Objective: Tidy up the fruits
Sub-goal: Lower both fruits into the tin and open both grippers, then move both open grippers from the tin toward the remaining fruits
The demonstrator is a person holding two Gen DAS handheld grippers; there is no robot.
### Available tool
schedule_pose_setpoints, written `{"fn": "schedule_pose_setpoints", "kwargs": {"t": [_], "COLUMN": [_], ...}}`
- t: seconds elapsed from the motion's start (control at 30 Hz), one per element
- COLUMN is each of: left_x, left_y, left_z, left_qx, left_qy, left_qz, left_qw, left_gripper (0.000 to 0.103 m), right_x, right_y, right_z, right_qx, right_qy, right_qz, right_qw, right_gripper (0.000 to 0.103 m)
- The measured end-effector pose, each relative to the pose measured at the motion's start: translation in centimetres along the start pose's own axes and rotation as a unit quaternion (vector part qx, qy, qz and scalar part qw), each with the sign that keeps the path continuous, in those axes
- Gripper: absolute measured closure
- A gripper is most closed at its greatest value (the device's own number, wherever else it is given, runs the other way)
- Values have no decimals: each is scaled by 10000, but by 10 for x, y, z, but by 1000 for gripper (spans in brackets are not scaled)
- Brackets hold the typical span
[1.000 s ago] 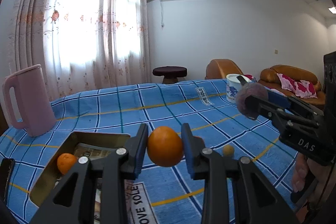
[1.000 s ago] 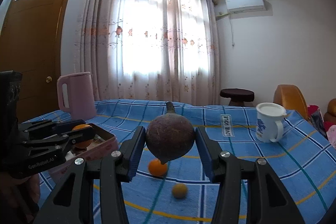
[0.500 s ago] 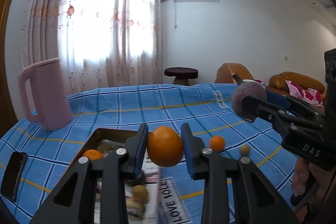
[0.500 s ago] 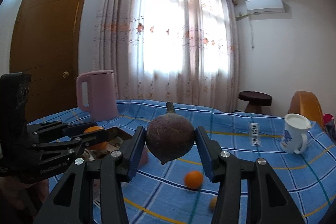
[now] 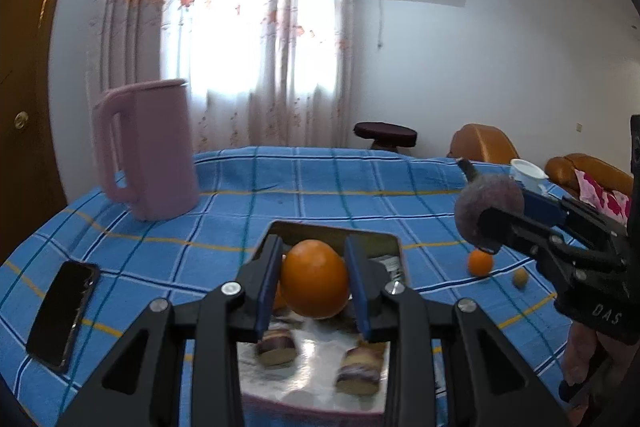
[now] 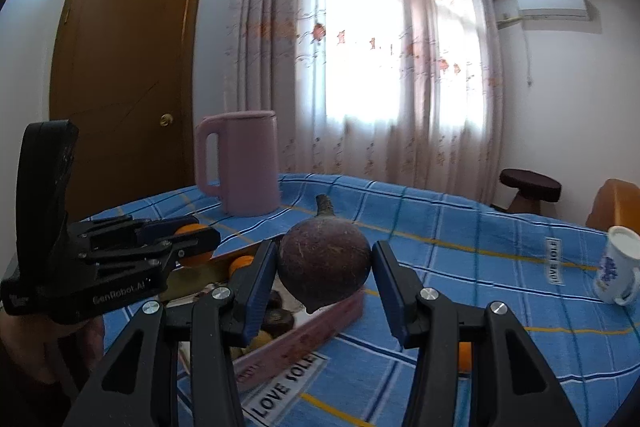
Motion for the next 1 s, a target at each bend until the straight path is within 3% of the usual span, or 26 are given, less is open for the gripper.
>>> {"fn": "schedule_pose_setpoints", "kwargs": {"t": [0.33, 0.63, 0.7, 0.73, 1.0], "left_x": [-30, -32, -35, -37, -48], "left_y": [-6, -15, -13, -11, 2], "left_z": [29, 45, 45, 45, 32], "left_qx": [-332, -565, -554, -515, -236], "left_qy": [253, 335, 368, 395, 543], "left_qz": [-101, -26, -130, -151, -327], "left_qw": [9991, 9978, 9977, 9978, 9977], "left_gripper": [69, 66, 44, 40, 20], "right_x": [-37, -49, -47, -45, 6], "right_y": [-34, -61, -59, -57, -21], "right_z": [23, 46, 45, 43, 20], "right_qx": [-531, -1129, -1064, -1010, -605], "right_qy": [224, 388, 369, 345, -74], "right_qz": [-298, -394, -371, -349, 9], "right_qw": [9979, 9921, 9929, 9937, 9981], "right_gripper": [52, 52, 50, 49, 44]}}
Point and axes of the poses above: each gripper's, at about its wrist camera, not at the fingertips, and y roughly against the way its jaws point, x to its right, z to its underside, the point moved 7 cm from there along -y, roughly the way its jaws point, and after that the axes turned 15 degrees about -y, right-handed, at the moved point
